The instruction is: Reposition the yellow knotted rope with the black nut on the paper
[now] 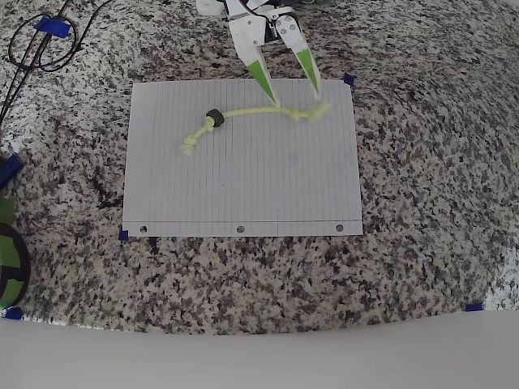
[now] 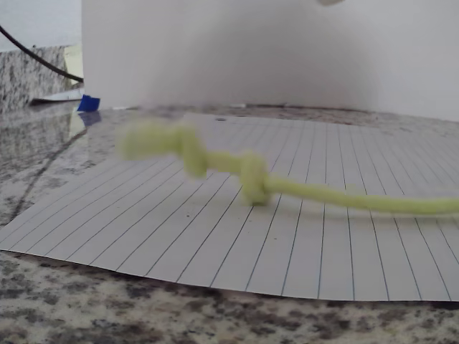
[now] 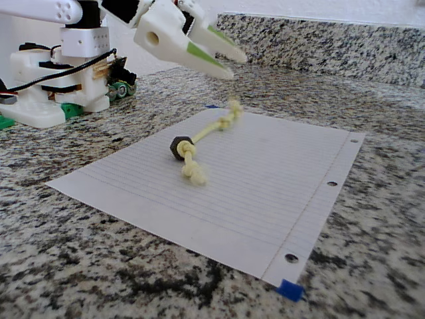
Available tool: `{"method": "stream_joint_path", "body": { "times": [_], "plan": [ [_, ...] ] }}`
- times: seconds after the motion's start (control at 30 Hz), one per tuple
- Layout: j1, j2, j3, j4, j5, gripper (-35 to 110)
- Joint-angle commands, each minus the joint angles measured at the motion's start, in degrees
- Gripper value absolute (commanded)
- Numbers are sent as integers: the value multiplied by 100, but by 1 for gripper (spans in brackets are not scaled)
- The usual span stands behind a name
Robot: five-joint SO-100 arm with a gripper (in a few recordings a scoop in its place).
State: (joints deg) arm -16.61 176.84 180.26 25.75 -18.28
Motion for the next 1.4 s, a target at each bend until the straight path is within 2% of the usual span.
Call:
{"method": "stream_joint_path", "body": {
  "times": [0.0,0.03,0.13,0.2,0.27,0.3,0.53,0.63,0.87,1.1,1.37],
  "plan": [
    [-62,44,-44,-281,-149,70],
    [-62,44,-44,-343,-229,68],
    [9,-9,-62,-466,-457,48],
    [176,-149,-114,-519,-562,31],
    [431,-492,-220,-773,-896,5],
    [563,-791,-352,-773,-940,0],
    [1450,-3182,-1986,-888,-3331,0],
    [1635,-4192,-2742,-475,-3806,0],
    [2136,-5827,-3656,-185,-5660,0],
    [2461,-6609,-3894,-220,-6478,0],
    [2672,-6820,-3894,-272,-6548,0]
  ]
}}
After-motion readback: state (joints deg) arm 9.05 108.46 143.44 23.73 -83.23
